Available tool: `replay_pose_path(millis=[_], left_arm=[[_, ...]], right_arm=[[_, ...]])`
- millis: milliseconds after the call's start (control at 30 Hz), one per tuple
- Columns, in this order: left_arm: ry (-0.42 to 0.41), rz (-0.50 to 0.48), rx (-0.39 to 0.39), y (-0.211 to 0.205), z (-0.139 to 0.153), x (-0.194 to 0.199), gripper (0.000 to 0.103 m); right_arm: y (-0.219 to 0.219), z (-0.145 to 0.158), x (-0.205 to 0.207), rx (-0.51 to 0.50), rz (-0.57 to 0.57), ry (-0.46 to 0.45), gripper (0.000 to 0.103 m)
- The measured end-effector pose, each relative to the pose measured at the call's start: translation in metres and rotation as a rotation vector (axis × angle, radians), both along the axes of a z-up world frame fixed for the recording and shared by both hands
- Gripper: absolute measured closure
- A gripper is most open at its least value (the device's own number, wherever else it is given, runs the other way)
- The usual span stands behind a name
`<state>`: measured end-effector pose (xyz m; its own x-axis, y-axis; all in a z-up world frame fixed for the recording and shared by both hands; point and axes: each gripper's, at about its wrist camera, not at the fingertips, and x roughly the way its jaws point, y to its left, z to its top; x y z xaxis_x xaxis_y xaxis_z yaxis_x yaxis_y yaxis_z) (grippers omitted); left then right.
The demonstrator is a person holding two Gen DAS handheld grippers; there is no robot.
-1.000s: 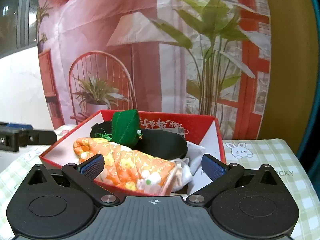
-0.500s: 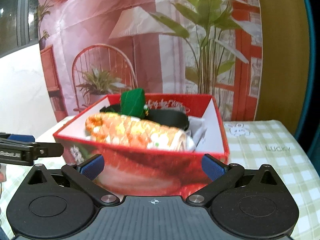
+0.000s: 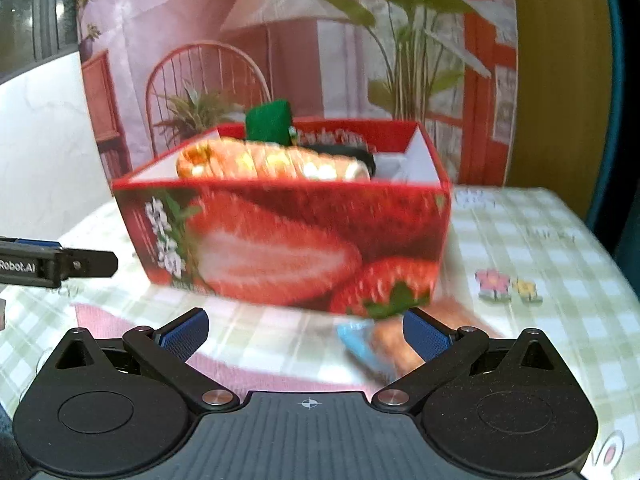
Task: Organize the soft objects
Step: 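Move both open tools down beside the box to the pink knit cloth, then close the left tool on the pink cloth while the right tool grips it too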
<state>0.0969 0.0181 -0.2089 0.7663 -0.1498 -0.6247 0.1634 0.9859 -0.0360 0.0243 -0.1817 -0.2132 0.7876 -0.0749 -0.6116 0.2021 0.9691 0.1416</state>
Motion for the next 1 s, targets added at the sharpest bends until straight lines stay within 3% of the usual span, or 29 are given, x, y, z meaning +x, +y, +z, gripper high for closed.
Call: replay_pose_path(millis=[133, 300, 500, 567, 633, 767, 1000], left_arm=[[0.048, -0.002, -0.016, 0.001, -0.014, -0.002, 0.000], [0.110, -0.005, -0.030, 0.001, -0.032, -0.004, 0.000], [0.192, -0.004, -0.029, -0.004, -0.055, 0.002, 0.000], [0.208, 0.000, -0.015, -0.005, -0.061, 0.004, 0.000], [0.210, 0.000, -0.020, -0.004, -0.064, 0.004, 0.000], [0.198, -0.003, -0.008, -0.005, -0.068, 0.004, 0.000], [0.179, -0.011, 0.012, -0.006, -0.068, 0.004, 0.000]], right_arm=[[0.002, -0.013, -0.006, 0.014, 0.006, 0.037, 0.001], [0.004, -0.022, -0.010, 0.031, 0.014, 0.068, 0.011], [0.003, -0.031, -0.010, 0.047, 0.001, 0.114, 0.025], [0.003, -0.034, -0.009, 0.051, 0.004, 0.130, 0.039], [0.003, -0.038, -0.007, 0.065, 0.014, 0.152, 0.048], [0.006, -0.041, -0.005, 0.061, 0.028, 0.164, 0.055], [0.007, -0.044, -0.001, 0.058, 0.037, 0.158, 0.056]])
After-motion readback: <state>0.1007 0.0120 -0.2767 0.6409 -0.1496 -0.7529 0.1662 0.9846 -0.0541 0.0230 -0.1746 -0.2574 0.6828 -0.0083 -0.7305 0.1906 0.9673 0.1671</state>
